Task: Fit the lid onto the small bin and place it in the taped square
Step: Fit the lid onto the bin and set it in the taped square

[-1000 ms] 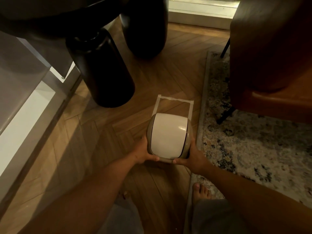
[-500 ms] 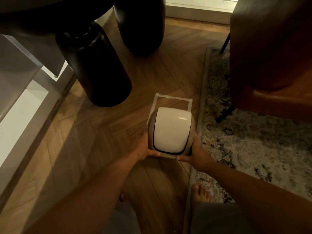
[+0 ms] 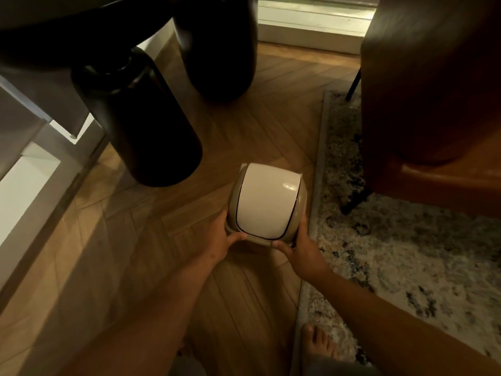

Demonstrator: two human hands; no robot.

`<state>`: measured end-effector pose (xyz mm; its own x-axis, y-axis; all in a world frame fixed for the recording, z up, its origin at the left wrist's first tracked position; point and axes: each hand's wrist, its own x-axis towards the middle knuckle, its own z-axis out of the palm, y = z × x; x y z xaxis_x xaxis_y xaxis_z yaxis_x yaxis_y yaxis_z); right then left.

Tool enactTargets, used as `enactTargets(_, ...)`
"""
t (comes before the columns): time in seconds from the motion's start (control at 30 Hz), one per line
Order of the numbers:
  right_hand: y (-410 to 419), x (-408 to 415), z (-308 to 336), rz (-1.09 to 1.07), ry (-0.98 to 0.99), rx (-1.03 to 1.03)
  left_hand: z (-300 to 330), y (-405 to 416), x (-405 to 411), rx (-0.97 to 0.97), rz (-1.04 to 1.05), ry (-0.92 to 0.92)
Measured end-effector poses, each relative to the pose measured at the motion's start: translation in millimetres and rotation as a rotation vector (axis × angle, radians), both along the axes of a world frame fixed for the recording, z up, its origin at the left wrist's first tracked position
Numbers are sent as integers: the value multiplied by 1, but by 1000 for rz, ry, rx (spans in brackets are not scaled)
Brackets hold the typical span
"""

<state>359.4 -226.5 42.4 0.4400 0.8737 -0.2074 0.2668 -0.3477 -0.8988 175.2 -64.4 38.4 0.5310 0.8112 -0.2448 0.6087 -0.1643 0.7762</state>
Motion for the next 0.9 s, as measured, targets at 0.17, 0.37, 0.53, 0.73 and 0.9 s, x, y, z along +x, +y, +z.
enactTargets(0.17, 11, 14, 2, 7, -37, 0, -5, 8, 14, -23, 20, -32)
enactTargets(0.37, 26, 28, -4, -41, -68, -20, -9, 19, 27, -12, 36, -44)
enactTargets(0.53, 35, 42, -7, -23, -32, -22, -11, 29, 34, -40, 53, -47)
enactTargets(0.73, 46, 49, -11, -37, -16, -11, -13, 43, 43, -44, 58, -61)
enactTargets(0.9, 51, 60, -15, -62, 7, 18, -17, 52, 53, -72, 28, -86)
